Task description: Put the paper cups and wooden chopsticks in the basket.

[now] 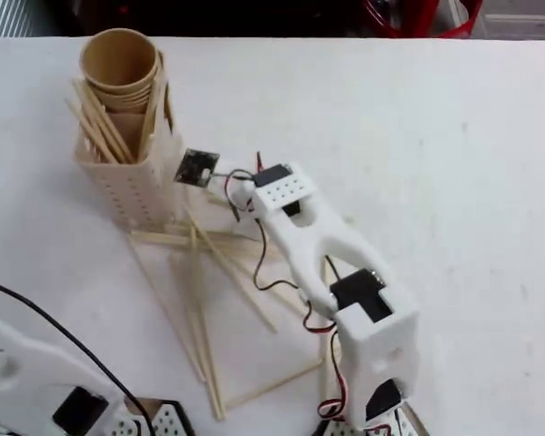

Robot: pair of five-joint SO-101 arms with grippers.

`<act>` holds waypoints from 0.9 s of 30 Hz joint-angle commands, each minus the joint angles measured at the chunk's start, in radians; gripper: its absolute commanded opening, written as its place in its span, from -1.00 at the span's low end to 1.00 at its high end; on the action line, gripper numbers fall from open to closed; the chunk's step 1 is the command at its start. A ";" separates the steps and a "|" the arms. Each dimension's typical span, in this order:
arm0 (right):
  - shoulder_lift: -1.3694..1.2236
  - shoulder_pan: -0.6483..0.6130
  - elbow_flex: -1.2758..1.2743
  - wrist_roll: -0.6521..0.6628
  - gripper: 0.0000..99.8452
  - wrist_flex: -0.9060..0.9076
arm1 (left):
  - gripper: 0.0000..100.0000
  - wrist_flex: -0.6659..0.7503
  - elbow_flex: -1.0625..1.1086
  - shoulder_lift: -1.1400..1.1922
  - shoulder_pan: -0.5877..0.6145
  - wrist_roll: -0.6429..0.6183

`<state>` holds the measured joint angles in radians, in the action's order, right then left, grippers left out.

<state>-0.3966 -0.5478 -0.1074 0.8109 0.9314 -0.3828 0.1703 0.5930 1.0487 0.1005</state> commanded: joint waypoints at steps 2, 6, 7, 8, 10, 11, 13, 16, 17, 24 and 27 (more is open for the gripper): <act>0.150 0.068 0.025 0.009 -0.64 0.019 | -0.51 0.032 -0.008 0.070 -0.022 -0.011; 0.182 0.101 0.023 0.040 -0.63 0.047 | -0.51 0.032 -0.008 0.071 -0.022 -0.011; 0.171 0.101 0.023 0.064 -0.63 0.056 | -0.51 0.032 -0.008 0.071 -0.022 -0.011; 0.154 0.099 0.023 0.081 -0.63 0.065 | -0.51 0.032 -0.008 0.071 -0.022 -0.011; 0.117 0.099 0.029 0.084 -0.63 0.077 | -0.51 0.032 -0.008 0.071 -0.022 -0.011; 0.099 0.099 0.031 0.086 -0.63 0.076 | -0.51 0.032 -0.008 0.071 -0.022 -0.011; 0.061 0.102 0.031 0.087 -0.63 0.068 | -0.51 0.032 -0.008 0.071 -0.022 -0.011; 0.013 0.105 0.032 0.087 -0.63 0.041 | -0.51 0.032 -0.008 0.071 -0.022 -0.011; 0.001 0.105 0.032 0.087 -0.63 0.027 | -0.51 0.032 -0.008 0.071 -0.022 -0.011; -0.065 0.107 0.066 0.089 -0.66 0.004 | -0.51 0.032 -0.008 0.071 -0.022 -0.011; -0.090 0.107 0.091 0.087 -0.92 0.056 | -0.51 0.032 -0.008 0.071 -0.022 -0.011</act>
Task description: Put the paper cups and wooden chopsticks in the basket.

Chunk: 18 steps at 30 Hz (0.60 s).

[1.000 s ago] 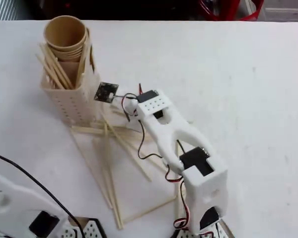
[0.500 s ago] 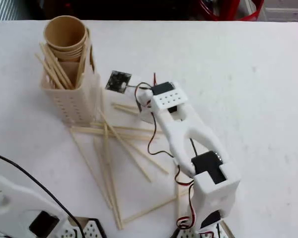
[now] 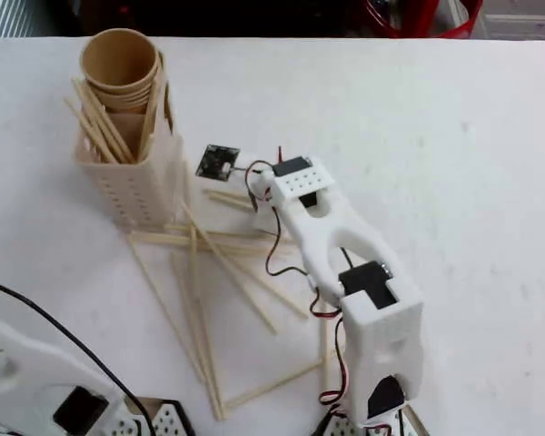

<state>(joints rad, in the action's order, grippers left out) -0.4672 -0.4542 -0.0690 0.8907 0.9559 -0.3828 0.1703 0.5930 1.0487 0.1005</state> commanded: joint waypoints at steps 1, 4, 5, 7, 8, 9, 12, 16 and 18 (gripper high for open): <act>-0.027 0.013 0.060 0.002 -0.99 0.044 | -0.51 0.032 -0.008 0.071 -0.022 -0.012; -0.028 0.031 0.071 -0.014 -0.95 0.082 | -0.51 0.032 -0.008 0.070 -0.024 -0.012; -0.022 0.036 0.072 -0.038 -0.98 0.084 | -0.51 0.032 -0.008 0.070 -0.024 -0.012; 0.004 0.059 0.084 -0.087 -0.96 0.097 | -0.51 0.032 -0.008 0.070 -0.024 -0.012; 0.024 0.068 0.087 -0.101 -0.97 0.107 | -0.51 0.032 -0.008 0.070 -0.024 -0.012; 0.053 0.076 0.091 -0.117 -0.97 0.117 | -0.51 0.032 -0.008 0.070 -0.024 -0.012; 0.166 0.077 0.091 -0.157 -0.97 0.162 | -0.51 0.032 -0.008 0.070 -0.024 -0.012; 0.367 0.045 0.089 -0.242 -0.97 0.209 | -0.51 0.032 -0.008 0.070 -0.024 -0.012; 0.469 0.027 0.089 -0.292 -0.97 0.222 | -0.51 0.032 -0.008 0.070 -0.024 -0.012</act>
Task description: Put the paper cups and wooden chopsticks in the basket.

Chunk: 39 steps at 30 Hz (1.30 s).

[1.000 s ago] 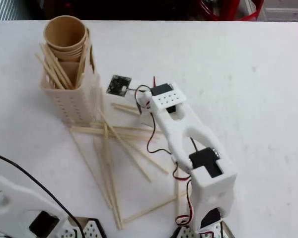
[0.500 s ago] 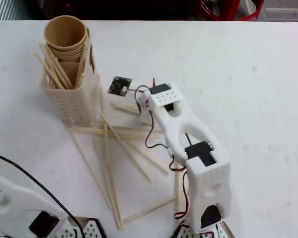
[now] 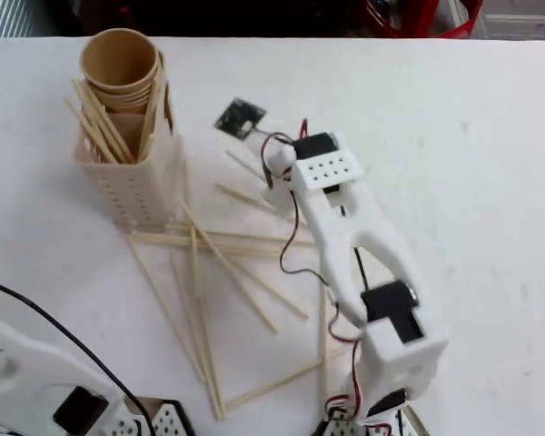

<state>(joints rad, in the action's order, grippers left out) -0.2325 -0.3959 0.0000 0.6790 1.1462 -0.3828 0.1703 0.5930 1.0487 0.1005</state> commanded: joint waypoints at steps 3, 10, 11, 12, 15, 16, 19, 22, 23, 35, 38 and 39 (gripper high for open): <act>0.380 -0.073 0.020 -0.144 -0.97 0.039 | -0.51 0.032 -0.008 0.071 -0.024 -0.012; 0.628 -0.294 0.023 -0.315 -0.97 -0.214 | -0.51 0.032 -0.002 0.073 -0.024 -0.012; 0.634 -0.321 0.025 -0.339 -0.97 -0.292 | -0.51 0.032 -0.002 0.073 -0.024 -0.012; 0.634 -0.343 0.025 -0.354 -0.97 -0.366 | -0.51 0.032 0.000 0.073 -0.024 -0.012; 0.615 -0.395 0.018 -0.362 -0.97 -0.596 | -0.51 0.032 0.000 0.073 -0.024 -0.012; 0.599 -0.404 0.021 -0.362 -0.97 -0.656 | -0.51 0.032 0.000 0.073 -0.024 -0.012; 0.533 -0.424 0.052 -0.365 -0.97 -0.782 | -0.51 0.032 0.002 0.073 -0.024 -0.012; 0.440 -0.440 0.118 -0.368 -0.97 -0.845 | -0.52 0.032 0.003 0.073 -0.024 -0.012; 0.404 -0.446 0.150 -0.370 -0.97 -0.854 | -0.52 0.032 0.003 0.073 -0.024 -0.012; 0.065 -0.456 0.376 -0.370 -0.96 -0.834 | -0.52 0.028 0.003 0.073 -0.059 -0.012; 0.064 -0.460 0.354 -0.370 -0.96 -0.809 | -0.52 0.028 0.003 0.073 -0.058 -0.012; 0.064 -0.456 0.348 -0.370 -0.94 -0.809 | -0.52 0.028 0.003 0.073 -0.058 -0.012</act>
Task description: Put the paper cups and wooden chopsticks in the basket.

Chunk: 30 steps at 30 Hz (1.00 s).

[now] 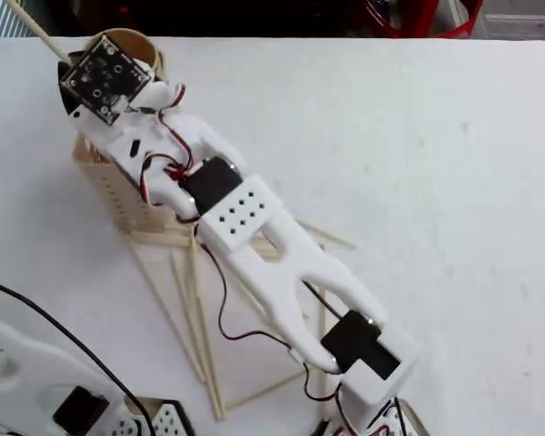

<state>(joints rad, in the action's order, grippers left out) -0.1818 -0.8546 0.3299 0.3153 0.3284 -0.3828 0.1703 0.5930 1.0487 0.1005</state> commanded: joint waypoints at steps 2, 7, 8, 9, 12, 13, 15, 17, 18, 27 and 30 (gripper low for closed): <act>0.010 0.004 0.005 -0.006 -0.85 0.012 | -0.52 0.028 0.003 0.073 -0.056 -0.012; 0.036 -0.002 -0.054 -0.006 -0.70 0.033 | -0.52 0.028 0.003 0.073 -0.054 -0.012; 0.050 -0.001 -0.057 -0.006 -0.73 0.051 | -0.52 0.028 0.003 0.073 -0.054 -0.012; 0.064 0.002 -0.057 -0.006 -0.77 0.071 | -0.52 0.028 0.003 0.073 -0.056 -0.012; 0.133 0.039 -0.057 -0.006 -0.92 0.162 | -0.52 0.028 0.003 0.073 -0.059 -0.012; 0.166 0.053 -0.057 -0.003 -0.96 0.216 | -0.52 0.028 0.003 0.073 -0.059 -0.012; 0.248 0.088 -0.058 0.002 -0.94 0.403 | -0.52 0.028 0.003 0.073 -0.059 -0.012; 0.332 0.130 -0.057 0.003 -0.89 0.641 | -0.52 0.028 0.003 0.073 -0.058 -0.012; 0.364 0.142 -0.057 0.015 -0.86 0.762 | -0.52 0.028 0.003 0.073 -0.056 -0.009; 0.349 0.145 -0.400 0.152 -0.64 1.194 | -0.52 0.023 0.003 0.074 -0.054 -0.009; 0.355 0.116 -0.631 0.150 -0.64 1.055 | -0.52 0.023 0.003 0.074 -0.054 -0.008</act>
<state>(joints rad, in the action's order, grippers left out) 0.1588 -0.7104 -0.0583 0.4534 1.4975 -0.3828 0.1703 0.5930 1.0487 0.1005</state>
